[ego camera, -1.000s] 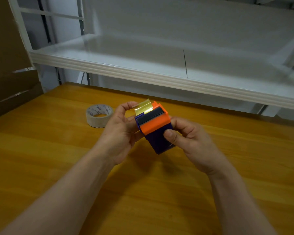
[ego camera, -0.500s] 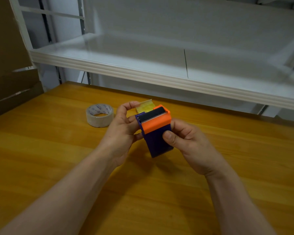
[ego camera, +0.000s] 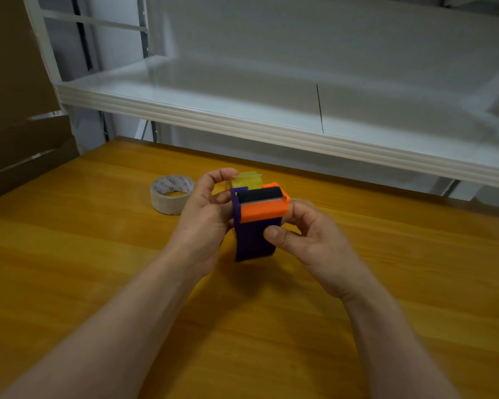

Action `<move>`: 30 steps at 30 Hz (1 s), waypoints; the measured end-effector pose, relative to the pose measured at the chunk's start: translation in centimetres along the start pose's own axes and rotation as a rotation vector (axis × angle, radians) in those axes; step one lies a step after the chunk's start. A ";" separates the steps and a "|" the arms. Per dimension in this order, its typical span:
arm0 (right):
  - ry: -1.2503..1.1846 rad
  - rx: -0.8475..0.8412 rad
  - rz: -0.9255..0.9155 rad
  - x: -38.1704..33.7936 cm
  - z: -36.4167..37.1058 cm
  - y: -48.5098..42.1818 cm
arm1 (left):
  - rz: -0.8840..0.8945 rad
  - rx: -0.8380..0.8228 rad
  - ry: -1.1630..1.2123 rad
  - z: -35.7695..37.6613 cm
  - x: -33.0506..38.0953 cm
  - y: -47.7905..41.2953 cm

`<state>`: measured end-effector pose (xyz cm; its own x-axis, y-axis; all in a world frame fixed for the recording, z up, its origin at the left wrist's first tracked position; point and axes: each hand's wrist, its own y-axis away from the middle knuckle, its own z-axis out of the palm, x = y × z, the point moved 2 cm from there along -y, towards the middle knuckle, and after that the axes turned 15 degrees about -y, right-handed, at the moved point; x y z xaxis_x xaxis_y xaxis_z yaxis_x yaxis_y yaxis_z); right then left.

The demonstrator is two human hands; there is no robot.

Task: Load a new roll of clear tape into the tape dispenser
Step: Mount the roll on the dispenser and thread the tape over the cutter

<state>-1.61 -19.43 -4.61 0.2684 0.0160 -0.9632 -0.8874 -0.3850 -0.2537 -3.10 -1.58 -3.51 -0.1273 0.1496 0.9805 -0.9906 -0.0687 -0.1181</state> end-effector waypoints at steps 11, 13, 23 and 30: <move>-0.152 0.271 -0.116 -1.8 -1.4 0.2 | -0.006 -0.130 -0.068 0.6 -0.1 0.4; -0.125 0.291 -0.128 -2.0 -1.3 0.2 | -0.010 -0.171 -0.091 0.9 -0.1 0.6; 0.104 0.298 -0.118 -1.9 -1.6 -0.1 | 0.015 -0.301 -0.164 1.7 0.1 1.4; 0.273 0.324 -0.160 -2.2 -1.1 0.2 | -0.005 -0.287 -0.218 2.0 -0.4 1.5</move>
<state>-1.98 -20.59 -2.47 0.4620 -0.2087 -0.8620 -0.8867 -0.0876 -0.4540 -4.47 -3.70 -3.77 -0.1397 -0.0666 0.9879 -0.9688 0.2156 -0.1225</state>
